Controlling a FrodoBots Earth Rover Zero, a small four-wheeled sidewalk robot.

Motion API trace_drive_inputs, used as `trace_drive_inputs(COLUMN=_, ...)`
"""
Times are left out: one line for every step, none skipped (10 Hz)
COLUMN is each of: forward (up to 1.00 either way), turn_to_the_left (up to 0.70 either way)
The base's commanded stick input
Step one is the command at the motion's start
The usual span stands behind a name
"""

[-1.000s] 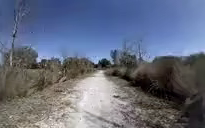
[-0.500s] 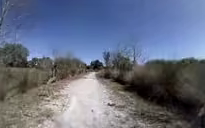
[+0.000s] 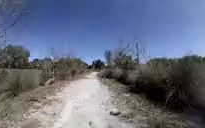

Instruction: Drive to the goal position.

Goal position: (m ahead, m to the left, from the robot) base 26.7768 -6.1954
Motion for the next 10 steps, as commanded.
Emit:
trace_drive_inputs(forward=0.70, turn_to_the_left=0.00)
trace_drive_inputs(forward=0.70, turn_to_the_left=0.18)
trace_drive_inputs(forward=0.70, turn_to_the_left=0.35)
trace_drive_inputs(forward=0.70, turn_to_the_left=0.33)
trace_drive_inputs(forward=0.70, turn_to_the_left=0.05)
trace_drive_inputs(forward=0.70, turn_to_the_left=0.02)
trace_drive_inputs(forward=0.70, turn_to_the_left=0.00)
trace_drive_inputs(forward=0.70, turn_to_the_left=0.00)
trace_drive_inputs(forward=0.70, turn_to_the_left=0.00)
trace_drive_inputs(forward=0.70, turn_to_the_left=0.00)
